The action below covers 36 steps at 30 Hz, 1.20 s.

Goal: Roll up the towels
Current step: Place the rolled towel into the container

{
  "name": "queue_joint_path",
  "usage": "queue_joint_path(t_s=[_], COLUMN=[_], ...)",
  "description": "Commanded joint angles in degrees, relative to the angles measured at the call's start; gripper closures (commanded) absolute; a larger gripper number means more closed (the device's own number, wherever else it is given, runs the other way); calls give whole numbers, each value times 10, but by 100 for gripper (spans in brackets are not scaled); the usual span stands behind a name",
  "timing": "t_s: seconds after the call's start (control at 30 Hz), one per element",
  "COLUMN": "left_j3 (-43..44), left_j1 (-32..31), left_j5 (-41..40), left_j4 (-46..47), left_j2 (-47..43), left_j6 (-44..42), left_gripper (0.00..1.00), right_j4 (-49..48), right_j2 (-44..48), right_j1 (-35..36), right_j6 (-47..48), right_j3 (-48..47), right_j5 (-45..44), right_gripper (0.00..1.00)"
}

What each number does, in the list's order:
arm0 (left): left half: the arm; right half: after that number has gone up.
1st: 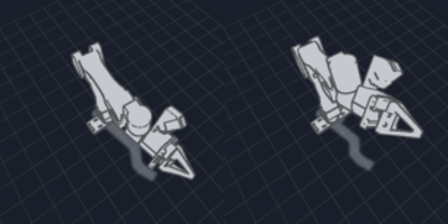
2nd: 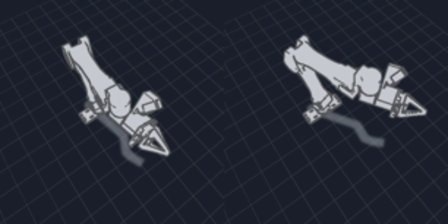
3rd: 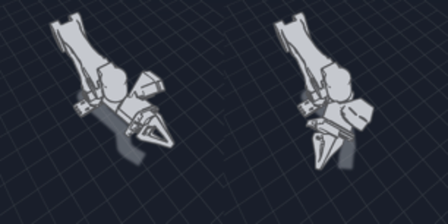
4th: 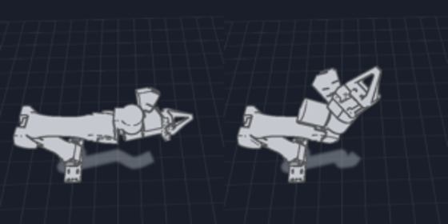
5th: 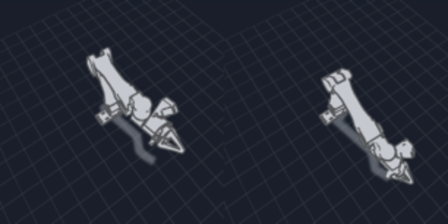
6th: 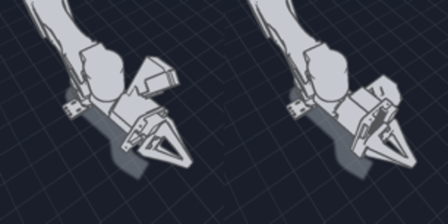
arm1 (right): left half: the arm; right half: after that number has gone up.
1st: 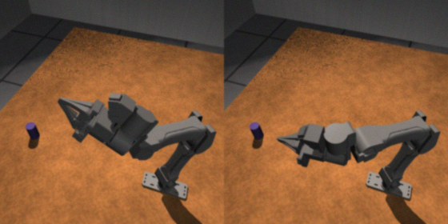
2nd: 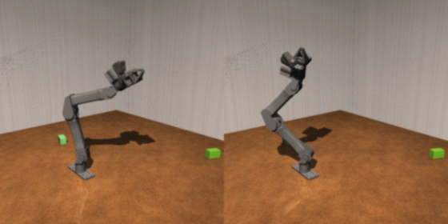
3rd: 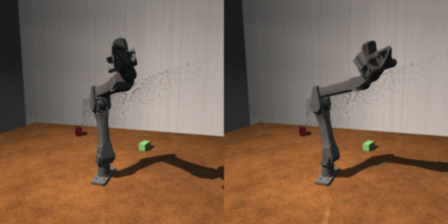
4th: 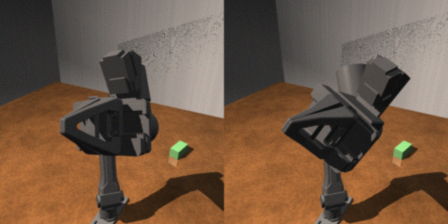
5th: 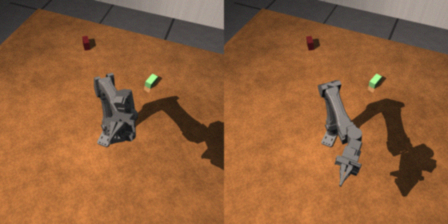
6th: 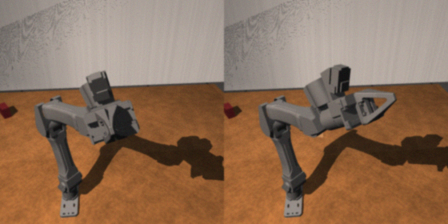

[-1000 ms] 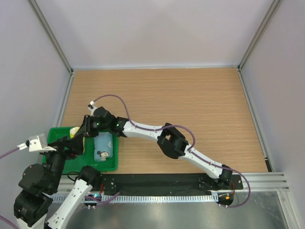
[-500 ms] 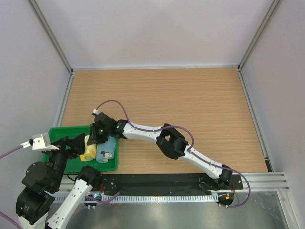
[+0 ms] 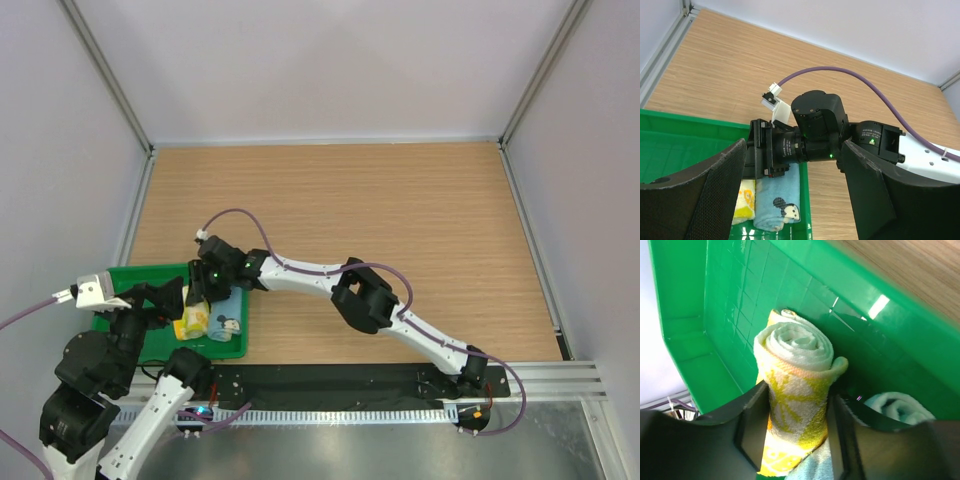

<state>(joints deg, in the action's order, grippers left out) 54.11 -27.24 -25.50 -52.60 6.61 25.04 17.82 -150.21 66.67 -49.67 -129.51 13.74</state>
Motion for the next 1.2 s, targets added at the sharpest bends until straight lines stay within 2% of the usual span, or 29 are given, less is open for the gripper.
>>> queue_joint_path(t_s=[0.0, 0.2, 0.33, 0.53, 1.17], left_j3=[-2, 0, 1, 3, 14], left_j1=[2, 2, 2, 2, 2], left_j5=[-8, -3, -2, -3, 3], left_j4=[29, 29, 29, 28, 18], left_j2=[12, 17, 20, 18, 41], left_j6=[-6, -9, -9, -10, -10], left_gripper=[22, 22, 22, 22, 23], right_j4=[38, 41, 40, 44, 135], right_j2=[34, 48, 55, 65, 86], right_j1=[0, -1, -4, -11, -17], right_j6=[19, 20, 20, 11, 15], right_j3=[6, 8, 8, 6, -41], right_j5=[-21, -27, -36, -49, -113], right_gripper=[46, 39, 27, 16, 7])
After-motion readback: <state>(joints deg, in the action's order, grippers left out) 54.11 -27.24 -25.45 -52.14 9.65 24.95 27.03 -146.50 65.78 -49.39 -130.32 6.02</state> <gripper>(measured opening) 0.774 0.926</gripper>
